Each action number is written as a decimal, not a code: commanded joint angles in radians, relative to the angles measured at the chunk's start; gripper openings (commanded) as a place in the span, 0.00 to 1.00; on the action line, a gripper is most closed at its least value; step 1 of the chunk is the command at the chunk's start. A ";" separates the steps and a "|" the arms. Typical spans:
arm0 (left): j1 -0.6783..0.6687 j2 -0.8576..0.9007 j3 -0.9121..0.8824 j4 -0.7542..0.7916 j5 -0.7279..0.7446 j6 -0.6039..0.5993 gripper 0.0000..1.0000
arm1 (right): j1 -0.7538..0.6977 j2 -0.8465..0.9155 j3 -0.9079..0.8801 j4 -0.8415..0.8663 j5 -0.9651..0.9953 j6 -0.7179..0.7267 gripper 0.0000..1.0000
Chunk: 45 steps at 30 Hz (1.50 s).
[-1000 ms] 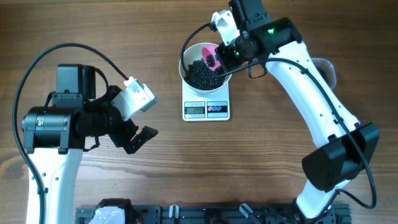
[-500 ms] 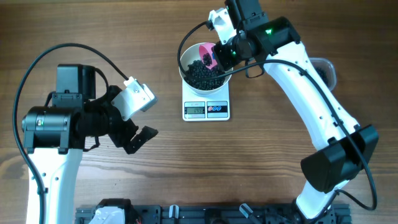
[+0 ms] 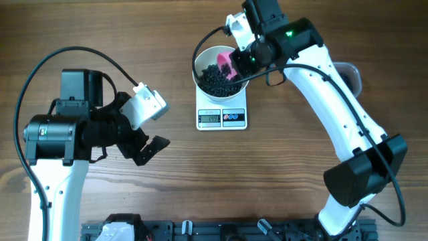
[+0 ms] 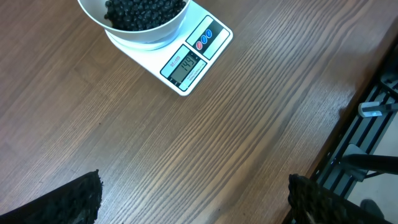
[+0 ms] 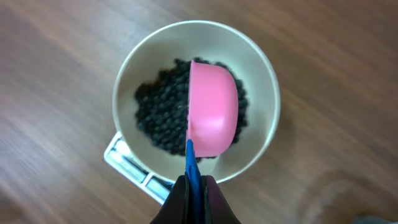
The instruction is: Scoop item into bowl and weigh 150g on scale
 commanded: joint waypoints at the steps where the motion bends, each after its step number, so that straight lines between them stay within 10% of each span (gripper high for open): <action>1: 0.008 -0.009 0.016 0.002 0.009 0.016 1.00 | -0.031 -0.028 0.026 0.004 -0.159 0.005 0.04; 23: 0.008 -0.009 0.016 0.002 0.009 0.016 1.00 | -0.104 -0.029 0.026 0.003 -0.310 0.115 0.04; 45: 0.008 -0.009 0.016 0.002 0.009 0.016 1.00 | -0.604 -0.031 0.026 -0.116 -0.559 0.002 0.04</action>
